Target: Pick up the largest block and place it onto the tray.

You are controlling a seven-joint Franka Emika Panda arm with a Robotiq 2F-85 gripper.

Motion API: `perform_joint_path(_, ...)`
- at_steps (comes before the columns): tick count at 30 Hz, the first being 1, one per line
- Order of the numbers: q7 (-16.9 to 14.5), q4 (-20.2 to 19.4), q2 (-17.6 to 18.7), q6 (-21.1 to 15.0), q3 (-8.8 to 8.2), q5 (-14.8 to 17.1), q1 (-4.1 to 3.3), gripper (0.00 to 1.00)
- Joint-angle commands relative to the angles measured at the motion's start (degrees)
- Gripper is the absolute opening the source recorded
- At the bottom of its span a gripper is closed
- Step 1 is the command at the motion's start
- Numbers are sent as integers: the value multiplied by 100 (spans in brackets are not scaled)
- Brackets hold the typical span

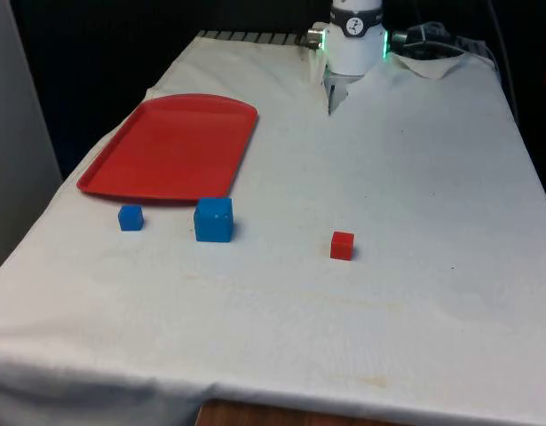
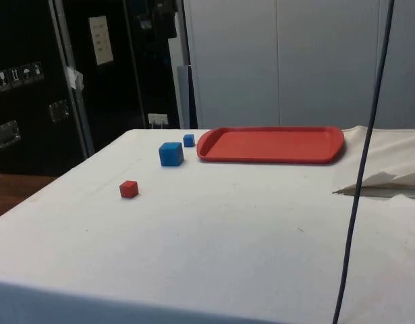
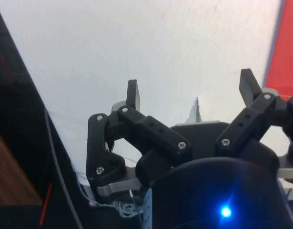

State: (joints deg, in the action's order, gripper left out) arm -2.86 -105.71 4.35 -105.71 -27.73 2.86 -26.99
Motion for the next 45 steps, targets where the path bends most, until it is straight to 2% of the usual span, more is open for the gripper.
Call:
perform_joint_path(1,-34,40,74,-34,-6,46,23,100)
perform_joint_path(7,-52,52,183,-138,0,17,57,100)
perform_joint_path(13,-138,-6,350,-413,-11,57,126,100)
perform_joint_path(14,-109,23,355,-338,-11,23,120,100)
perform_joint_path(16,-160,-63,390,-539,-23,63,155,100)
perform_joint_path(28,-241,-327,521,-1134,-63,57,218,100)
perform_joint_path(31,-241,-355,596,-1301,-57,52,229,100)
perform_joint_path(32,-223,-344,579,-1220,-63,29,229,100)
perform_joint_path(37,-246,-350,733,-1501,-57,57,241,100)
perform_joint_path(40,-264,-344,831,-1627,-63,69,264,100)
perform_joint_path(41,-281,-338,911,-1725,-63,80,292,100)
perform_joint_path(42,-229,-350,871,-1673,-69,29,264,100)
perform_joint_path(43,-298,-338,945,-1770,-69,86,304,100)
perform_joint_path(45,-321,-332,1014,-1851,-80,92,321,100)
